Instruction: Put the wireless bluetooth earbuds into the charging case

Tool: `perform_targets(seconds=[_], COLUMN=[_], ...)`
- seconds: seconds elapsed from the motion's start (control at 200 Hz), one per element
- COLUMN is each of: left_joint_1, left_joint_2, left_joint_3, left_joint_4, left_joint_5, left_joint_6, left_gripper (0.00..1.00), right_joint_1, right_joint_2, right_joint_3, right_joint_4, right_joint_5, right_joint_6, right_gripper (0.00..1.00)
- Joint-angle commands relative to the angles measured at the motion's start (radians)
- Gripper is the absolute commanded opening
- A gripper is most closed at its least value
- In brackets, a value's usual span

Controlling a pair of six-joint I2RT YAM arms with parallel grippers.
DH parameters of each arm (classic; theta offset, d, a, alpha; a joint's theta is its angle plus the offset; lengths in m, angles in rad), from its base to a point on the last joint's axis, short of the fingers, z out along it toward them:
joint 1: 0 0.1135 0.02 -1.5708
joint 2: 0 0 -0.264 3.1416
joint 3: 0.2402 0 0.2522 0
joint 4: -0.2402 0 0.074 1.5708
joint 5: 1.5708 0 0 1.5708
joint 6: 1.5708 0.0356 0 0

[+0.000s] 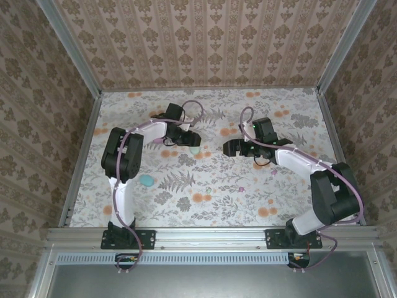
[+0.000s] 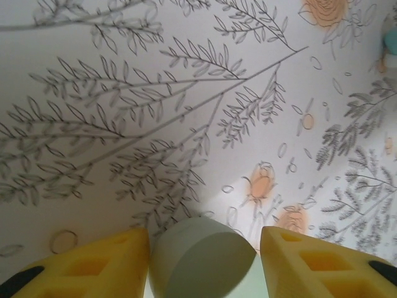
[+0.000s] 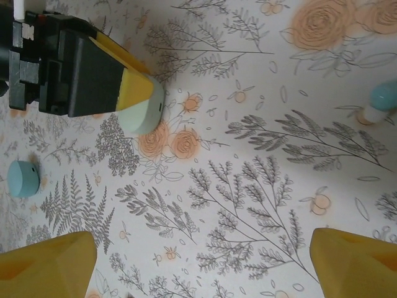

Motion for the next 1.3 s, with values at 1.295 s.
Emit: perform_targets(seconds=[1.295], left_joint_1=[0.202], left_joint_2=[-0.883], left_joint_3=[-0.706], left_joint_4=[0.302], left_joint_5=[-0.338], left_joint_6=[-0.347], left_gripper=[0.51], right_joint_1=[0.442], right_joint_2=[0.474], right_joint_3=[0.426], right_joint_4=[-0.206], right_joint_5=[0.594], right_joint_6=[0.069], right_gripper=[0.74])
